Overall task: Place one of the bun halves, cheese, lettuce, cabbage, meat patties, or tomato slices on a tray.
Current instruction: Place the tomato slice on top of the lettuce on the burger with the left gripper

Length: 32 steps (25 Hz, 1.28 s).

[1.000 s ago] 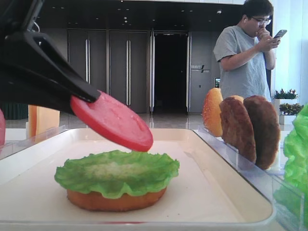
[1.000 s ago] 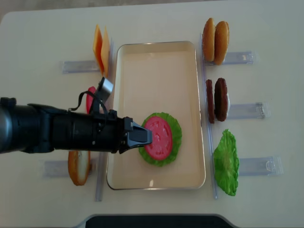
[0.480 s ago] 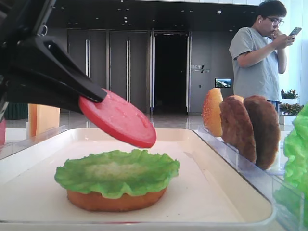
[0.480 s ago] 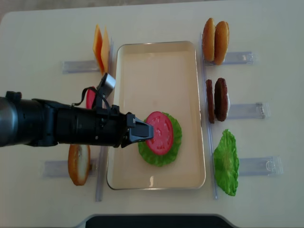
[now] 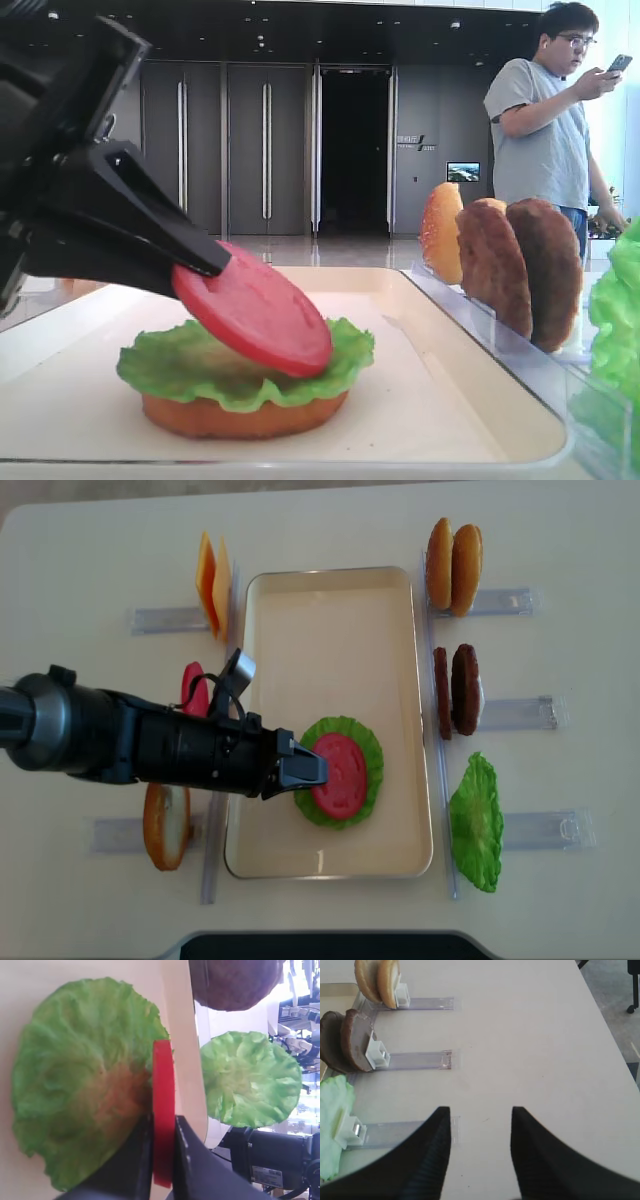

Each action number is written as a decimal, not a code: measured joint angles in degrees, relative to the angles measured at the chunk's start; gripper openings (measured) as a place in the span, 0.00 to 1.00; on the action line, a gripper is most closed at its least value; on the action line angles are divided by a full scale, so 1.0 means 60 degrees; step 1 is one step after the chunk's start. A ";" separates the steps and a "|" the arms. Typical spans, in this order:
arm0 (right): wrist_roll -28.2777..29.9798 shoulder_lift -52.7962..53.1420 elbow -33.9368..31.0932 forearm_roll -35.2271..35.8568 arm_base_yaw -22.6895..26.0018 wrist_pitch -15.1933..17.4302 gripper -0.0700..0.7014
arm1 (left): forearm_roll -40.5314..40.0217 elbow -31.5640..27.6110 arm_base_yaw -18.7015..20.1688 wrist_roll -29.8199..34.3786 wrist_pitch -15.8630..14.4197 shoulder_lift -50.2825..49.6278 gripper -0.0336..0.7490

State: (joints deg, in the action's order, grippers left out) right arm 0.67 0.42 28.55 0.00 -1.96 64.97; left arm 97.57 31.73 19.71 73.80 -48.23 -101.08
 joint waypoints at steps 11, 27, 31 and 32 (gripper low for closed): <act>0.0000 0.0000 0.0000 0.0000 0.0000 0.0008 0.49 | 0.0017 0.0150 0.0000 0.0188 -0.0054 -0.0015 0.12; 0.0000 0.0000 0.0000 0.0000 0.0000 0.0008 0.49 | 0.0017 0.0150 0.0000 -0.0055 0.0026 -0.0015 0.52; 0.0000 0.0000 0.0000 0.0000 0.0000 0.0008 0.49 | 0.0017 0.0150 -0.0086 -0.0210 0.0070 0.0088 0.64; 0.0000 0.0000 0.0000 0.0000 0.0000 0.0008 0.49 | 0.0026 0.0150 -0.0104 -0.0317 0.0106 0.0158 0.65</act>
State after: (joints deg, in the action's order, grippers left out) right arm 0.67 0.42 28.55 0.00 -1.96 65.02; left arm 97.72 32.63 19.09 71.89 -47.59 -100.13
